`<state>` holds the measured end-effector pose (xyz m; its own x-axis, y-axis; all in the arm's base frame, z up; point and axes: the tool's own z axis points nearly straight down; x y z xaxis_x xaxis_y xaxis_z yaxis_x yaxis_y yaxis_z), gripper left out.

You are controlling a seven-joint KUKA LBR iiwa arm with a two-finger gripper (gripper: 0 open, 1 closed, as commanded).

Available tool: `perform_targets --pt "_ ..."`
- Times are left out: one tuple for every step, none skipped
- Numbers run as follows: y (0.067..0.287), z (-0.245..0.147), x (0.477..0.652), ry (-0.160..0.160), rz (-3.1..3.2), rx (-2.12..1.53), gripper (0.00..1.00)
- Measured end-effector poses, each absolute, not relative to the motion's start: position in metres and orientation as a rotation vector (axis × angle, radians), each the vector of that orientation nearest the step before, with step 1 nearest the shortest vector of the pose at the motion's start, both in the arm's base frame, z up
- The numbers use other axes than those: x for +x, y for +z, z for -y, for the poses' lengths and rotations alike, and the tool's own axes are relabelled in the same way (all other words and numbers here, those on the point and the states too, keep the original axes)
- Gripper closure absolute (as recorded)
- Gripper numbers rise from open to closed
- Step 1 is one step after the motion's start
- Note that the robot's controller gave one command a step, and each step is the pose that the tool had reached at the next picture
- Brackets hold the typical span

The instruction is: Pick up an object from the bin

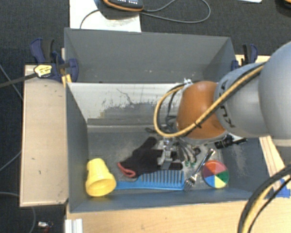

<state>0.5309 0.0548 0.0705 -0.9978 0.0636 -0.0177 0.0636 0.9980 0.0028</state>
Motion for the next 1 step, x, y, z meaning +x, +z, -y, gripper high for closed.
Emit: perform_targets --pt "0.1364 -0.0533 0.5265 0.002 -3.126 0.104 1.0"
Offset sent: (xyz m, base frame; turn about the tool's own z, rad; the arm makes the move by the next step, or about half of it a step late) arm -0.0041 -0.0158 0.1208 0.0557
